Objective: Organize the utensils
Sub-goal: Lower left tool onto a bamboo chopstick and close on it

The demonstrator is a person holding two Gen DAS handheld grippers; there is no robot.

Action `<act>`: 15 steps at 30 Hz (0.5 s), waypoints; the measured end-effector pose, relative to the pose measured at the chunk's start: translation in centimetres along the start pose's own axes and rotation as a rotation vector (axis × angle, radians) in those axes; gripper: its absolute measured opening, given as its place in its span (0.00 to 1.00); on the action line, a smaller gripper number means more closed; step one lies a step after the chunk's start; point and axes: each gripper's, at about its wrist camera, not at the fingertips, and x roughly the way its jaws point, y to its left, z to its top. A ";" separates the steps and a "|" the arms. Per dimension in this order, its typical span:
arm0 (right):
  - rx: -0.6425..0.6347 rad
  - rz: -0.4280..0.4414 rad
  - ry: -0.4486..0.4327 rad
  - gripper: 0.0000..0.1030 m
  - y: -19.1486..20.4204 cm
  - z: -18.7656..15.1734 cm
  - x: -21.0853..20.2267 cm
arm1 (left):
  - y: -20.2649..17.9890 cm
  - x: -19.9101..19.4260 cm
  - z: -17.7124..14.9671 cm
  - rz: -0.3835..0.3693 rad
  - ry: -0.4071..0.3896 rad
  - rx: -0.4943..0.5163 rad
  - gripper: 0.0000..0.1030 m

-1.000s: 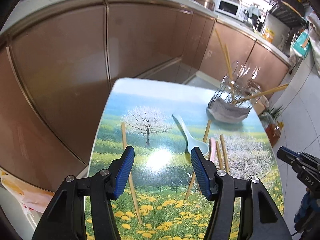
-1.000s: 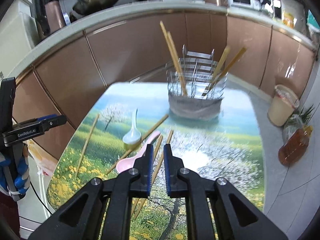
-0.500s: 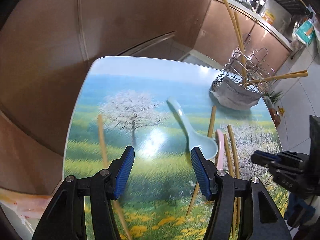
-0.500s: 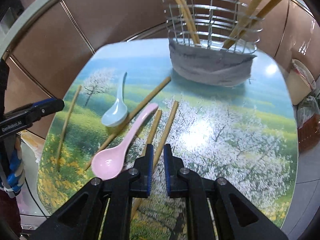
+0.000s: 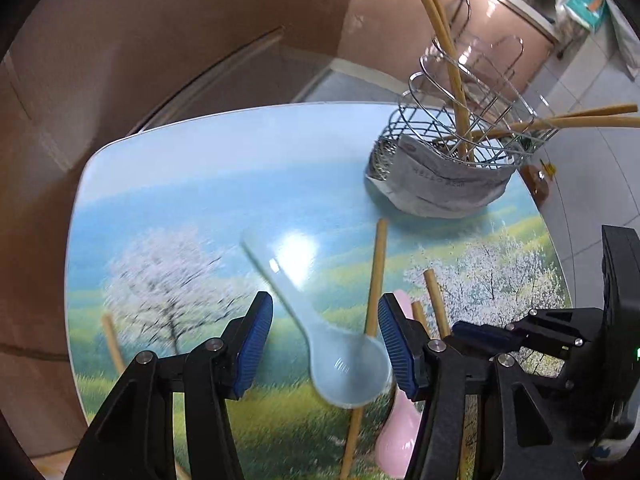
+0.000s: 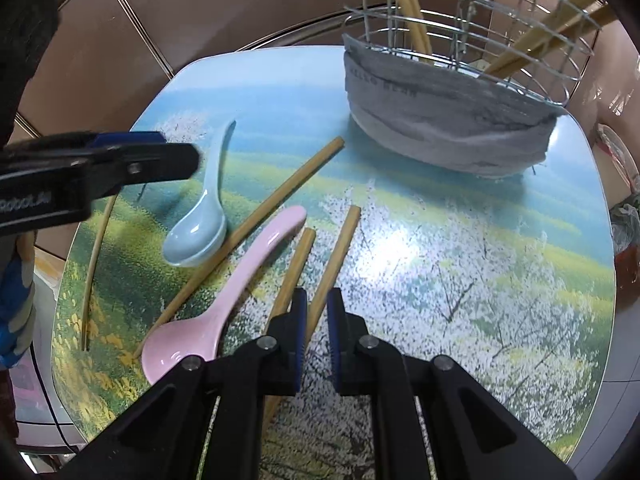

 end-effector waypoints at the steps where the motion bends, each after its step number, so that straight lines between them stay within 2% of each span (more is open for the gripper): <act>1: -0.001 -0.001 0.001 0.10 0.0 0.1 0.2 | -0.3 0.4 0.4 -0.007 0.011 0.009 0.52; 7: -0.008 -0.001 0.006 0.10 0.0 0.8 0.7 | -1.5 2.8 2.2 -0.010 0.074 0.033 0.52; 15: -0.021 0.002 0.015 0.10 0.1 1.2 1.0 | -2.5 5.4 3.4 0.043 0.113 0.054 0.52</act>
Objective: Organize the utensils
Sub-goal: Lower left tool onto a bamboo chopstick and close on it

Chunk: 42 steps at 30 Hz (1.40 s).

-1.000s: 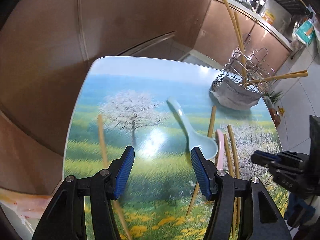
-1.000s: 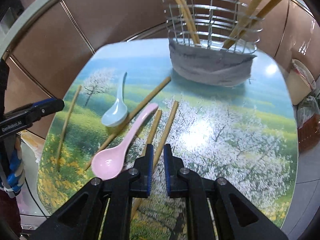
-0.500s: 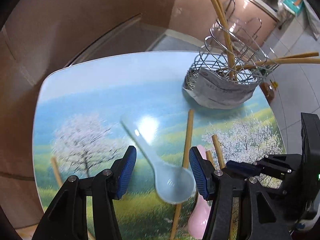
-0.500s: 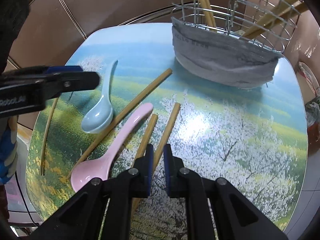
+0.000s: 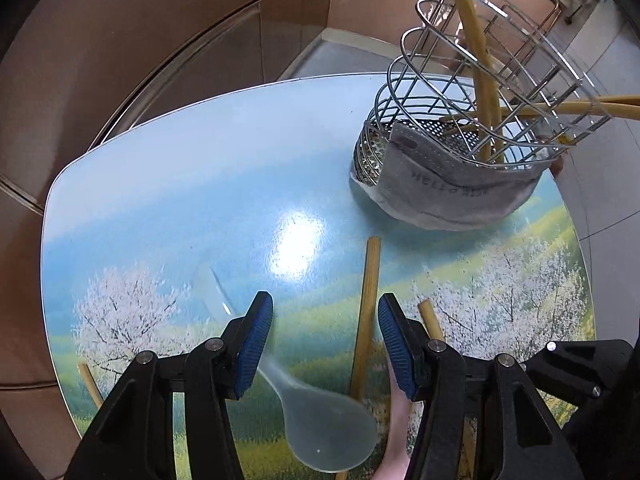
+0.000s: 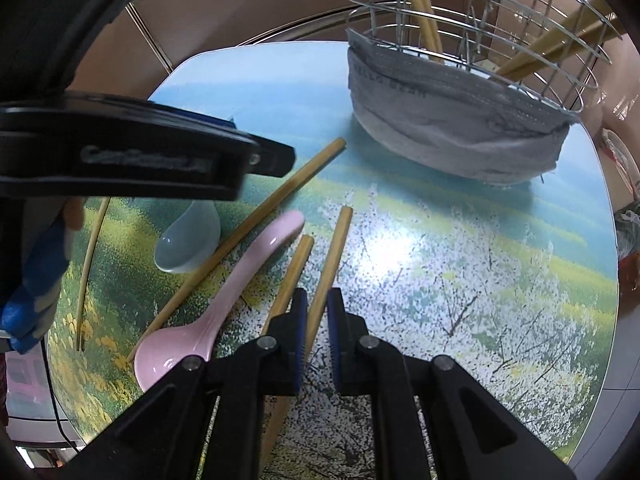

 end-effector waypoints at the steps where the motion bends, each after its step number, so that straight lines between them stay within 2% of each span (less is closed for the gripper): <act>1: -0.001 0.000 0.000 0.10 0.1 0.1 0.1 | -0.2 0.2 0.1 0.000 0.003 0.002 0.52; 8: -0.001 0.000 0.003 0.10 -0.2 0.8 0.6 | -0.9 2.0 0.7 0.001 0.042 0.014 0.52; 10: -0.006 -0.001 0.006 0.10 -0.3 0.9 0.7 | -1.0 2.6 0.8 -0.001 0.059 0.013 0.46; 16: -0.029 -0.016 0.019 0.10 -0.7 0.5 0.5 | -1.3 3.3 1.0 0.033 0.060 0.043 0.37; 23: -0.045 -0.022 0.035 0.10 -0.7 -0.1 0.2 | -3.1 3.4 1.2 0.062 0.055 0.076 0.33; 26: -0.049 -0.012 0.036 0.10 -0.5 -0.2 0.2 | -4.2 3.4 1.0 0.065 0.054 0.096 0.28; 28: -0.050 -0.012 0.038 0.10 -0.3 -0.1 0.3 | -4.4 3.3 0.7 0.056 0.059 0.102 0.17; 30: -0.050 -0.014 0.041 0.10 0.2 0.1 0.5 | -5.0 3.3 0.7 0.052 0.063 0.107 0.14; 37: -0.042 0.006 0.051 0.09 0.0 -0.4 0.3 | -5.6 3.3 0.2 0.040 0.062 0.114 0.09; 42: -0.033 0.012 0.052 0.08 -0.7 -0.7 0.0 | -4.6 3.2 -0.3 0.025 0.068 0.118 0.07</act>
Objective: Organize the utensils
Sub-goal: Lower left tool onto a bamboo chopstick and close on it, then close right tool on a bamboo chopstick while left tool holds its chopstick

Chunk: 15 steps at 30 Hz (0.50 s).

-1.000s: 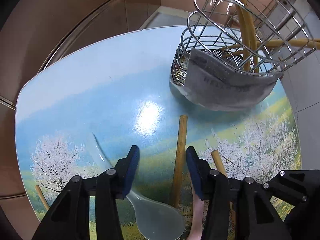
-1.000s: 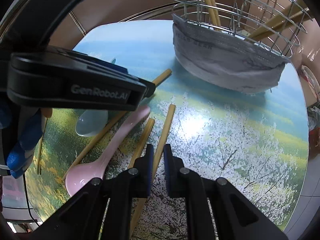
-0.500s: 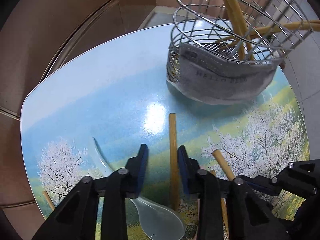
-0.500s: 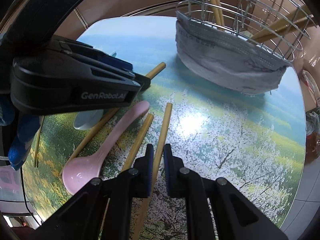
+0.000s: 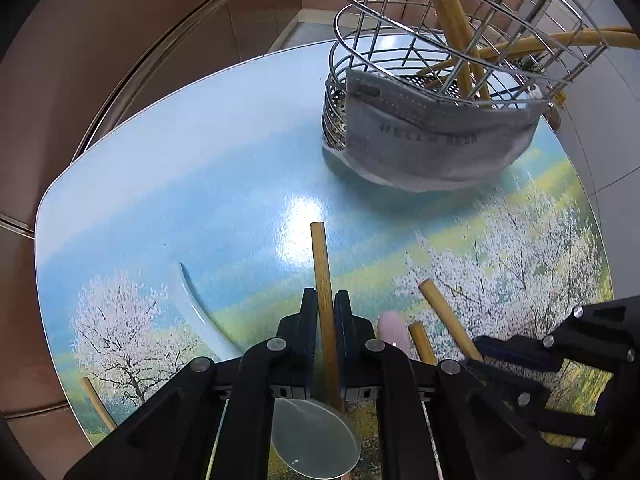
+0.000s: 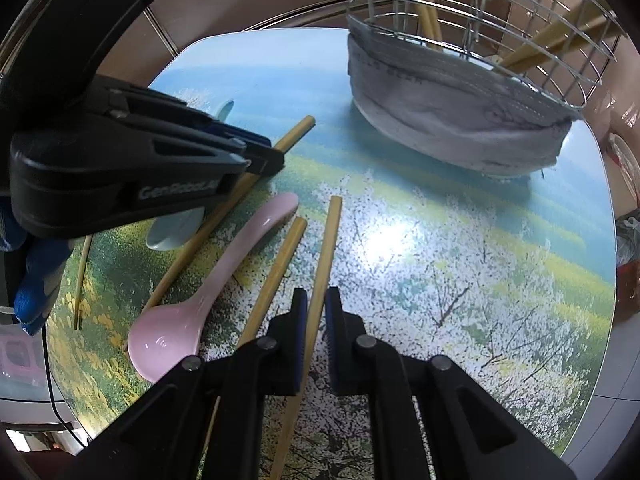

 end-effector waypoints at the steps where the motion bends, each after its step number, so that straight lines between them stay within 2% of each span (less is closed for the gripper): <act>1: 0.000 0.001 0.001 0.08 0.0 -0.1 0.0 | 0.1 -0.1 -0.2 -0.003 0.000 0.002 0.07; 8: -0.013 -0.013 0.013 0.08 -0.2 0.0 -0.3 | 1.2 -0.6 -1.8 -0.026 0.004 0.003 0.06; 15: -0.067 -0.047 0.063 0.10 1.6 1.4 0.5 | 3.3 -0.9 -3.0 -0.047 0.042 -0.029 0.06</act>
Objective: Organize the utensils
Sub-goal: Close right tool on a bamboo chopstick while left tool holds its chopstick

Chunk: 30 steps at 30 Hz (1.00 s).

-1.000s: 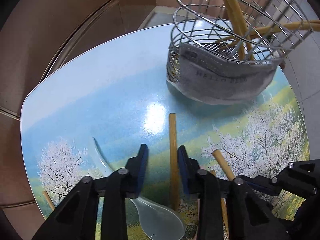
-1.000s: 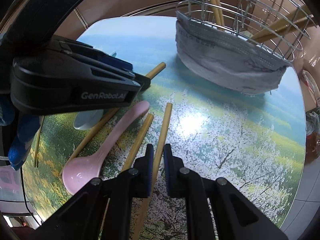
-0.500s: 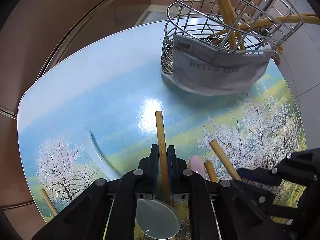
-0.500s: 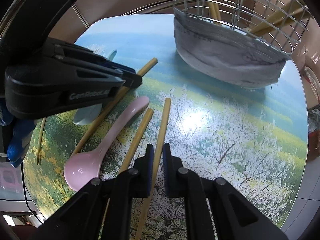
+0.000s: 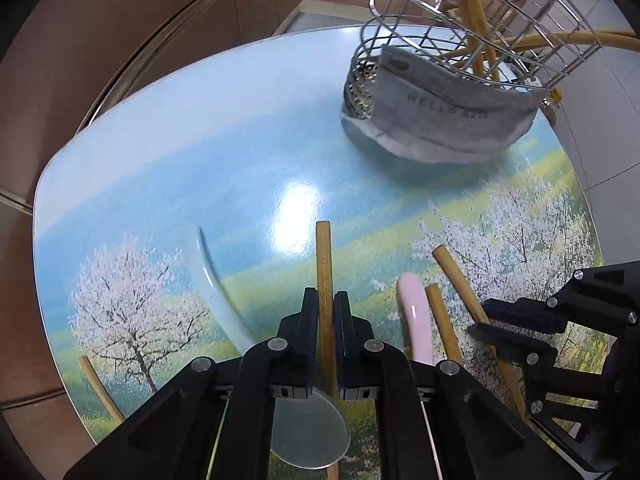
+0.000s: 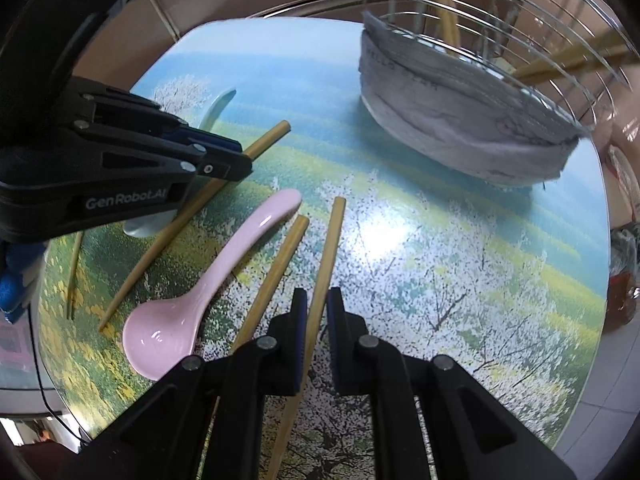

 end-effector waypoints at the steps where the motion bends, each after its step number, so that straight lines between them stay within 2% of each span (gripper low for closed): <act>1: -0.010 -0.003 0.010 0.10 0.2 0.2 0.1 | 0.3 0.0 0.0 -0.005 0.011 -0.009 0.06; 6: -0.047 -0.009 0.041 0.10 0.7 0.9 0.4 | 1.9 -0.6 0.2 -0.004 0.047 -0.009 0.06; 14: -0.084 -0.022 0.079 0.08 1.2 1.4 0.9 | 1.5 -0.7 0.5 0.025 0.073 -0.005 0.06; 21: -0.038 -0.011 0.010 0.06 0.4 0.0 0.4 | 1.6 -1.0 -0.2 0.015 -0.003 -0.093 0.06; 30: 0.013 0.006 -0.136 0.06 0.0 -3.4 -4.0 | 2.2 -5.3 -3.3 0.008 -0.117 -0.095 0.06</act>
